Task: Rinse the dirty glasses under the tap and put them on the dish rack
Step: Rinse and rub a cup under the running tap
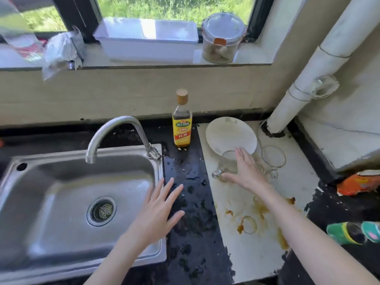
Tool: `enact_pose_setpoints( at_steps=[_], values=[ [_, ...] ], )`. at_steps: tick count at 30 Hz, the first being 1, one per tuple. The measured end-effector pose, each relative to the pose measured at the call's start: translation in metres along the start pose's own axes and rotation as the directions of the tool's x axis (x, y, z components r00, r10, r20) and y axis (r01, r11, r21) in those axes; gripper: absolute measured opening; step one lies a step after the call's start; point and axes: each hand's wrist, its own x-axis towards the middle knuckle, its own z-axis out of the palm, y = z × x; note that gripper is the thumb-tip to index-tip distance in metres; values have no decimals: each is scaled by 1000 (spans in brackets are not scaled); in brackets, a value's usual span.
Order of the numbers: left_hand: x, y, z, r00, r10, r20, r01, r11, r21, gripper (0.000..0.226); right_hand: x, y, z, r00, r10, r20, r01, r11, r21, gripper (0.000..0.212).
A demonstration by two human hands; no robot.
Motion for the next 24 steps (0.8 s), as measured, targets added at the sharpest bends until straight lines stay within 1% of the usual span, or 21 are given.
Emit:
enact_pose_setpoints(
  at_steps=[3, 5, 7, 10, 13, 16, 19, 20, 24],
  values=[
    [5, 3, 7, 998, -64, 3, 64, 995, -71, 101, 21, 3, 1, 996, -41, 81, 43, 999, -24, 100],
    [11, 9, 12, 996, -89, 16, 90, 994, -68, 102, 29, 6, 2, 993, -75, 95, 81, 995, -53, 96],
    [16, 15, 14, 993, -112, 27, 115, 988, -105, 100, 33, 7, -1, 991, -98, 92, 105, 992, -77, 92],
    [22, 23, 14, 990, -139, 20, 140, 980, -142, 86, 31, 3, -4, 983, -165, 77, 172, 980, -98, 86],
    [24, 28, 11, 986, -162, -37, 149, 961, -232, 65, 22, -10, -6, 958, -275, 79, 279, 959, -48, 84],
    [21, 31, 9, 973, -201, -113, 135, 894, -427, 52, 6, -34, -5, 923, -375, 91, 373, 927, 30, 86],
    [11, 26, 4, 955, -256, -150, 120, 796, -593, 35, -9, -65, 2, 895, -430, 123, 411, 899, 151, 90],
    [6, 21, 3, 949, -278, -149, 123, 762, -636, 30, -12, -76, 6, 885, -444, 137, 417, 889, 186, 91],
    [-21, -13, 0, 934, -342, -106, 137, 616, -776, 25, -23, -121, 34, 860, -478, 179, 427, 866, 261, 92]
  ],
)
